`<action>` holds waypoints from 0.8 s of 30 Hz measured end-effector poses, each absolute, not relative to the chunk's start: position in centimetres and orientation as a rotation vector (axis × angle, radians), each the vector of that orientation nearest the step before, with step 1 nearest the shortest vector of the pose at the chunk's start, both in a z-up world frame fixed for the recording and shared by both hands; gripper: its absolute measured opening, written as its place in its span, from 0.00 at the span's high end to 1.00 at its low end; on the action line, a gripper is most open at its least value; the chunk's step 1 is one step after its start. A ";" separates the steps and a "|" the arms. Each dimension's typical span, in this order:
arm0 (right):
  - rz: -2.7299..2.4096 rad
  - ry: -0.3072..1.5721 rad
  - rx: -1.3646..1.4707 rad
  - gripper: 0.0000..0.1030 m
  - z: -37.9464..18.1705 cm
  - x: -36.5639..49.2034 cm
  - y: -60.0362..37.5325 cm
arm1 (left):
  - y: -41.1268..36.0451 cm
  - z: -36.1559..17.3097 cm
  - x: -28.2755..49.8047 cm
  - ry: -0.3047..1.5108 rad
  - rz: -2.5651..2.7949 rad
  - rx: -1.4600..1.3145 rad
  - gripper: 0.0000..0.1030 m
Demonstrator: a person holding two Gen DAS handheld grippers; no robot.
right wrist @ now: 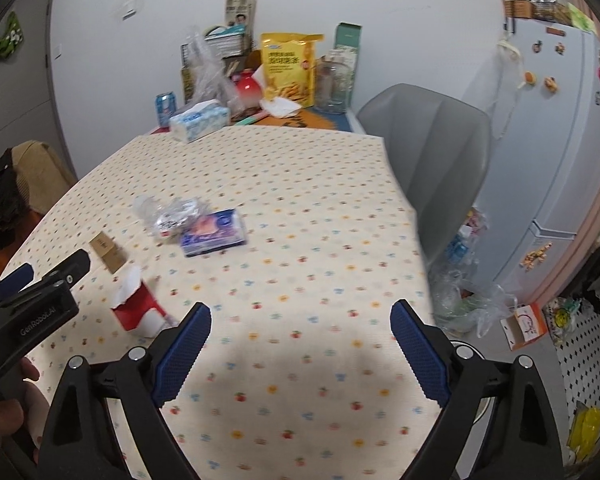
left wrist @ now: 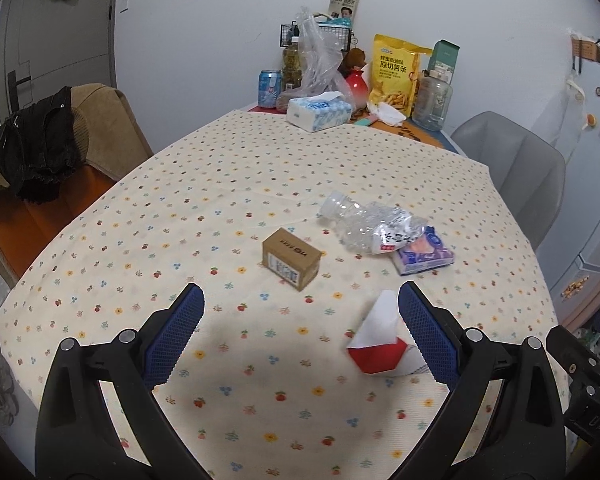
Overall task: Collect trash
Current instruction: 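Grasp the torn red-and-white tissue box with the right gripper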
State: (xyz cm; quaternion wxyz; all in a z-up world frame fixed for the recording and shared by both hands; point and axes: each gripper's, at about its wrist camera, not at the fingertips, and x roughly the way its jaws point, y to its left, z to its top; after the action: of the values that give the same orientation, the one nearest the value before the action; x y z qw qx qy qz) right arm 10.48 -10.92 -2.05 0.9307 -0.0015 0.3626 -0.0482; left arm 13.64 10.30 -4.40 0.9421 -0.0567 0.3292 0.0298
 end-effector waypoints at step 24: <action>0.078 0.893 -0.042 0.49 -7.5 14.1 -3.1 | 14.4 -7.8 14.6 0.719 0.036 -0.150 0.06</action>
State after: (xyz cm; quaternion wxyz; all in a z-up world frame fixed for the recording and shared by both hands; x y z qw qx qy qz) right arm 14.14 -3.14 -7.50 0.9009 -0.0202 0.4318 0.0378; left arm 14.62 14.42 -7.78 0.9331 -0.0735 0.3516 0.0177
